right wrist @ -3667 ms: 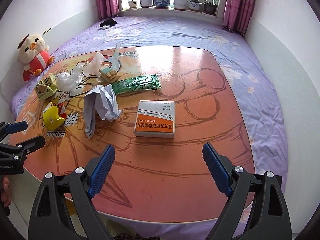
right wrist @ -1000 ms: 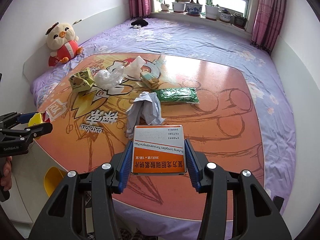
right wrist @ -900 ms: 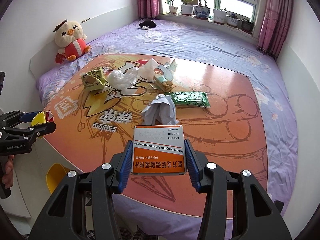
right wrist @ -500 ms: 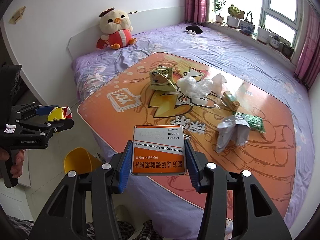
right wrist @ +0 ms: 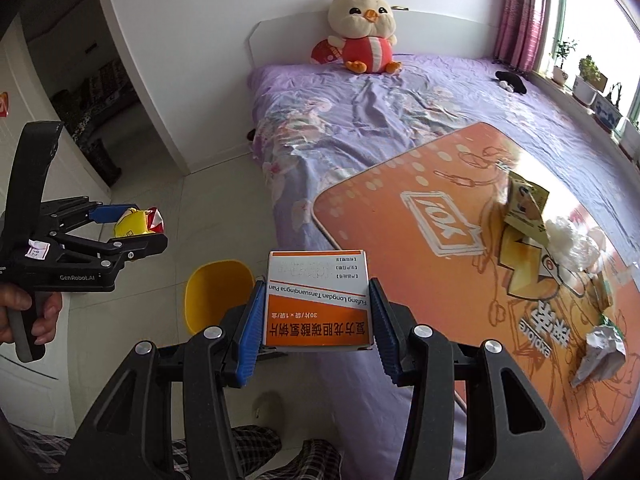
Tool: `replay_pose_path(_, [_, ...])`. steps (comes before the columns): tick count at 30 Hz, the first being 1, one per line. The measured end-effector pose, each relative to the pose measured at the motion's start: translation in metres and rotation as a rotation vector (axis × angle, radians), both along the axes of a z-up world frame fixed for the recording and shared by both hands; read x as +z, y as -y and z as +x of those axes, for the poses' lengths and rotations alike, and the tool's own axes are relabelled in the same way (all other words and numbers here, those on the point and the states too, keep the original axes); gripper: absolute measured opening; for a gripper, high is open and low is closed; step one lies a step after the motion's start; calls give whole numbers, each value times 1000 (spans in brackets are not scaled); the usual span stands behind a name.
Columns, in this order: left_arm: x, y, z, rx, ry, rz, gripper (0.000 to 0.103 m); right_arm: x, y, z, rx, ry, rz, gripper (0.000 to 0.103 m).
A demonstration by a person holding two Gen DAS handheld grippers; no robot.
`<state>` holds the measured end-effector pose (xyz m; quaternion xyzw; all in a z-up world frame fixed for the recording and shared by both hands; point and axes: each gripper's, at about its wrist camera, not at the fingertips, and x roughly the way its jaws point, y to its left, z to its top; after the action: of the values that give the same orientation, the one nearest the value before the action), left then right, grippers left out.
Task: Collect trash
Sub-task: 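Carry wrapper with left tool while right tool carries box to bin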
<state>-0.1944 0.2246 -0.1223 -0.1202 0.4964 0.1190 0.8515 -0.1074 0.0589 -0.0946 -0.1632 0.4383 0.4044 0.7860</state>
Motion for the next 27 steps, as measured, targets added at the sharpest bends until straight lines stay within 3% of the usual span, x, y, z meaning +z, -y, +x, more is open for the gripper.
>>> replay_pose_path(6, [-23, -46, -41, 116, -31, -20, 75, -19, -67, -19, 166, -41, -14, 51])
replay_pose_path(11, [-57, -79, -64, 195, -69, -68, 75, -52, -120, -31, 277, -100, -34, 51])
replay_pose_path(19, [-138, -115, -73, 259, -161, -127, 75, -140, -192, -50, 450, -190, -119, 51])
replay_pose_path(27, [-221, -147, -78, 306, -240, -190, 75, -240, -233, -60, 561, -274, -233, 51])
